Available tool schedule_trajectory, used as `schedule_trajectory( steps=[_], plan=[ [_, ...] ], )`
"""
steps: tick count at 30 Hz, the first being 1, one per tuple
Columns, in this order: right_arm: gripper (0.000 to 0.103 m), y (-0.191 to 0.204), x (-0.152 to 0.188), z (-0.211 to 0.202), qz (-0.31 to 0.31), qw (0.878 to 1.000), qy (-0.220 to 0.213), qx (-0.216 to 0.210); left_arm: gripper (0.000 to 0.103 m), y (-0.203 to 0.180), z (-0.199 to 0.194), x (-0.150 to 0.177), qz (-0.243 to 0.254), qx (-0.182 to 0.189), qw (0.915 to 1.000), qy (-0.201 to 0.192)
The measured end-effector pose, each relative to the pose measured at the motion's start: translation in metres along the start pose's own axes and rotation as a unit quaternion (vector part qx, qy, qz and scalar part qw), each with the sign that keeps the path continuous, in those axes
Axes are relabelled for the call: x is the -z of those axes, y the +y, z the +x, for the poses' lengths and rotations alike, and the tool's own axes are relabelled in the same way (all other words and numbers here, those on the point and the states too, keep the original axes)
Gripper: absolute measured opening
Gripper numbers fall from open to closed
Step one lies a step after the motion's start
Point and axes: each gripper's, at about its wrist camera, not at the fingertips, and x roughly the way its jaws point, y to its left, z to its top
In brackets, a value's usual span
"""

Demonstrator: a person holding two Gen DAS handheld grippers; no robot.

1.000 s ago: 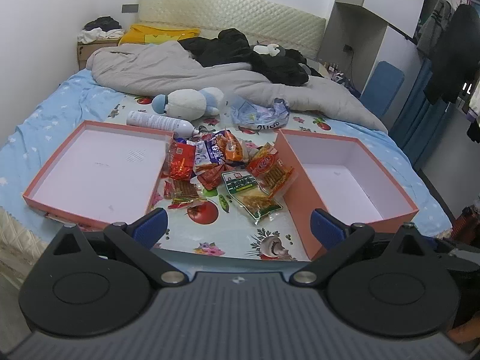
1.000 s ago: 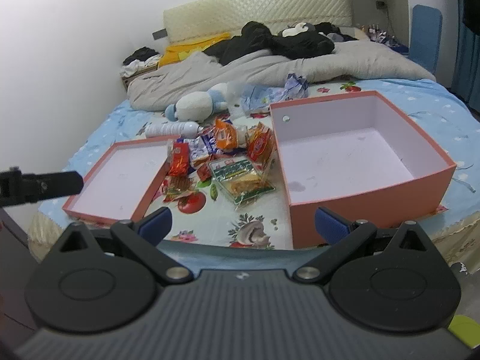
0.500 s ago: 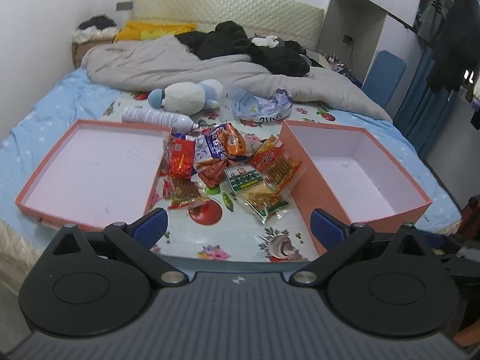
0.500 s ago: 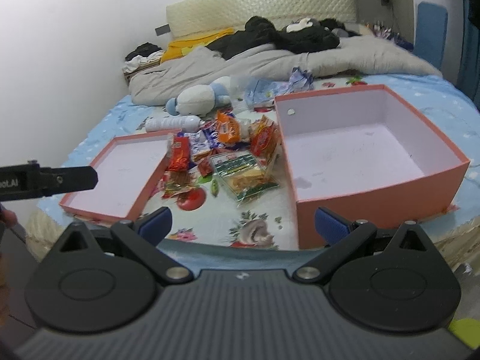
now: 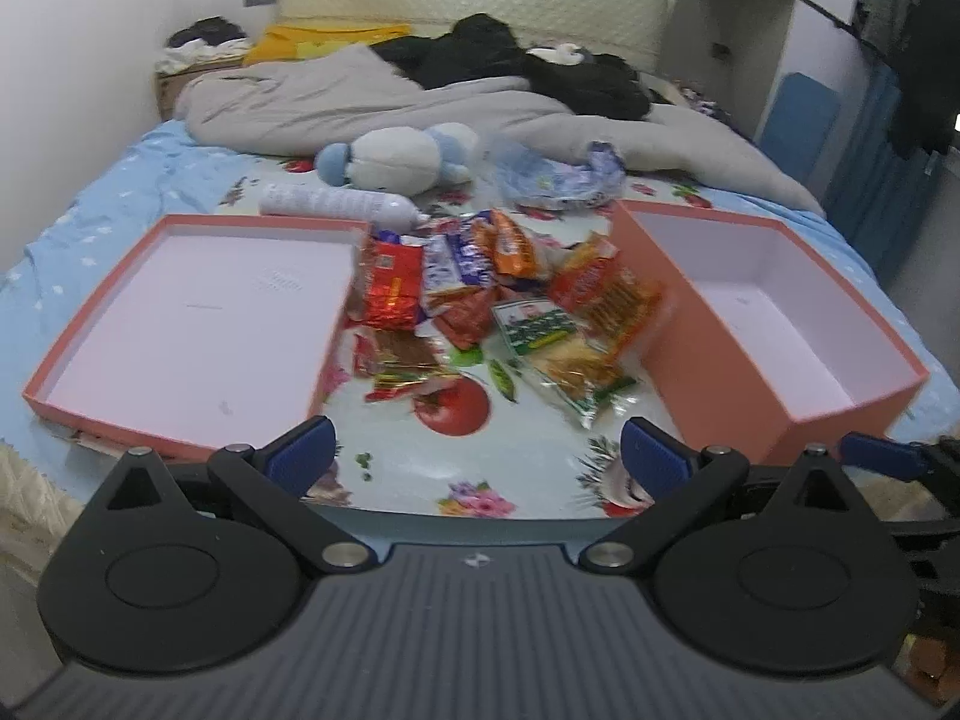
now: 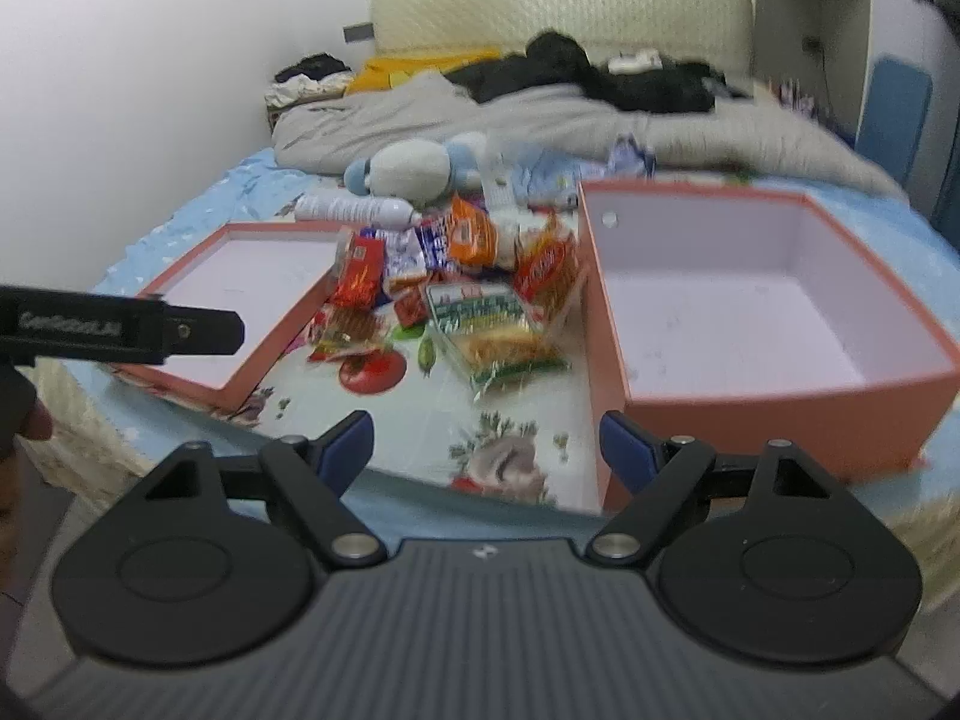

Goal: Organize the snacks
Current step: 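Reach the right tool to the green-labelled bean snack bag and grasp it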

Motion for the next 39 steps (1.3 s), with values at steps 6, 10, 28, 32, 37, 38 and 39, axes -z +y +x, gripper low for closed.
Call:
schedule_trajectory(
  steps=[6, 10, 28, 32, 37, 38, 39],
  plan=[
    [0.084, 0.006, -0.003, 0.013, -0.013, 1.000, 0.002, -0.008, 0.103, 0.003, 0.022, -0.005, 0.013, 0.011, 0.9998, 0.007],
    [0.084, 0.009, -0.004, 0.024, -0.029, 0.999, 0.014, -0.015, 0.103, 0.004, 0.043, -0.011, 0.011, 0.008, 0.9995, 0.027],
    [0.071, 0.022, -0.025, 0.118, -0.098, 0.994, 0.049, -0.018, 0.101, 0.033, 0.153, -0.047, 0.002, 0.010, 0.9974, 0.072],
    [0.071, 0.024, -0.024, 0.151, -0.120, 0.990, 0.076, -0.006, 0.101, 0.039, 0.184, -0.050, -0.001, 0.016, 0.9953, 0.095],
    [0.071, 0.022, -0.023, 0.182, -0.135, 0.986, 0.098, 0.002, 0.098, 0.048, 0.219, -0.049, -0.013, 0.004, 0.9937, 0.112],
    [0.071, 0.021, -0.023, 0.187, -0.135, 0.986, 0.101, 0.003, 0.097, 0.048, 0.225, -0.050, -0.006, 0.000, 0.9935, 0.114],
    [0.071, 0.020, -0.024, 0.192, -0.133, 0.986, 0.104, 0.004, 0.097, 0.048, 0.231, -0.050, 0.001, -0.006, 0.9934, 0.114]
  ],
)
